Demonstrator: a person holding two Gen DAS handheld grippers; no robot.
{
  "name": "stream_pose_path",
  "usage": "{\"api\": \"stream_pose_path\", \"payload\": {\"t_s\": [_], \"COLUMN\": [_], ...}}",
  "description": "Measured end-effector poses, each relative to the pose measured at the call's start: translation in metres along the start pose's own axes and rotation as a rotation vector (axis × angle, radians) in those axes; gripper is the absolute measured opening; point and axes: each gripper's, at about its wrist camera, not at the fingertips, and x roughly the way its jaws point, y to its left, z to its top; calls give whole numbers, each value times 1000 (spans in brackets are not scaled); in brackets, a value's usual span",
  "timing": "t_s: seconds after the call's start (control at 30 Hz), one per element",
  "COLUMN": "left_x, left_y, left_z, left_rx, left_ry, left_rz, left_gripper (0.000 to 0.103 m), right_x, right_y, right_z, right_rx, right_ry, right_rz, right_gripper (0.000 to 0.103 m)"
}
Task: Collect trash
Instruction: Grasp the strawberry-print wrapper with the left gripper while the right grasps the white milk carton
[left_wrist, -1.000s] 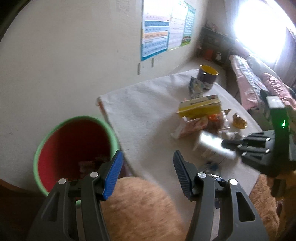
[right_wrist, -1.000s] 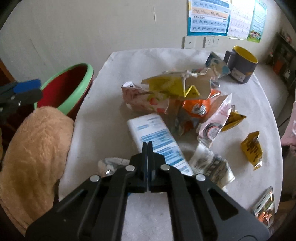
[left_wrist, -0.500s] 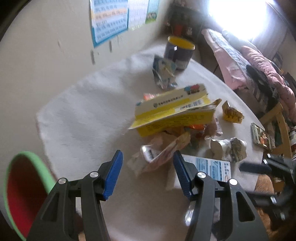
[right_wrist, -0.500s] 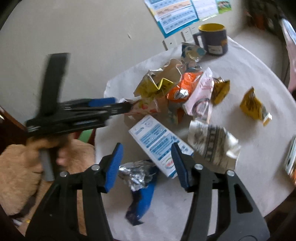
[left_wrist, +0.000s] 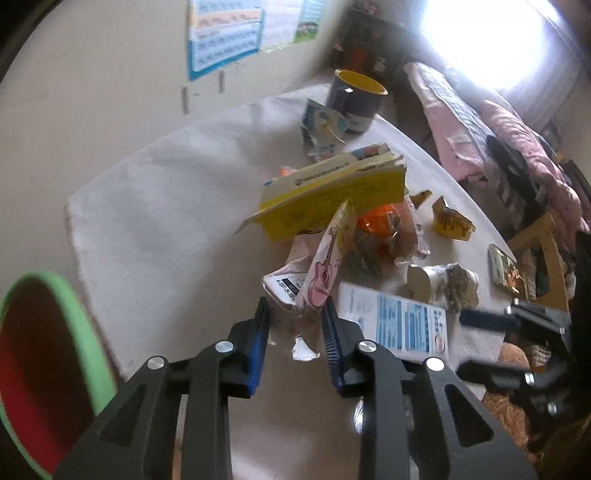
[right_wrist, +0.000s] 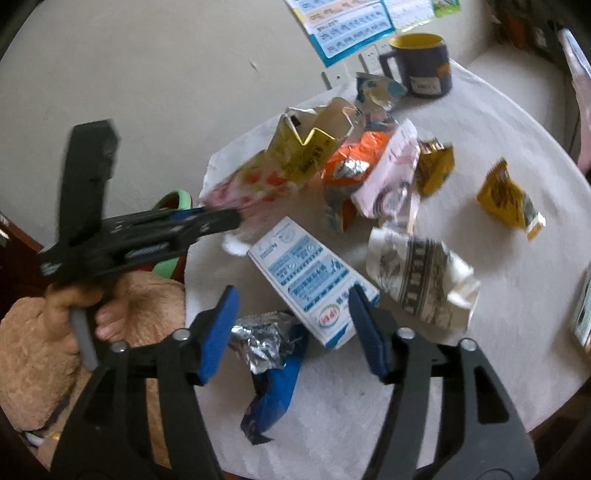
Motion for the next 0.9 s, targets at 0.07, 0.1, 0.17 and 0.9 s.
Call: {"api": "stream_pose_path", "payload": {"t_s": [0.07, 0.1, 0.17, 0.9], "left_x": [-10, -13, -18, -24], "left_y": [3, 4, 7, 19], "left_z": [-7, -11, -16, -36], "left_rx": [-21, -32, -46, -131], "left_ry": [-12, -17, -17, -35], "left_rz": [20, 27, 46, 41], "left_gripper": [26, 26, 26, 26], "right_x": [7, 11, 23, 70], "right_y": [4, 7, 14, 22], "right_z": [8, 12, 19, 42], "right_rx": [-45, -76, -148, -315], "right_ry": [31, 52, 105, 295], "right_rz": [-19, -30, -54, -132], "right_gripper": [61, 61, 61, 81]}}
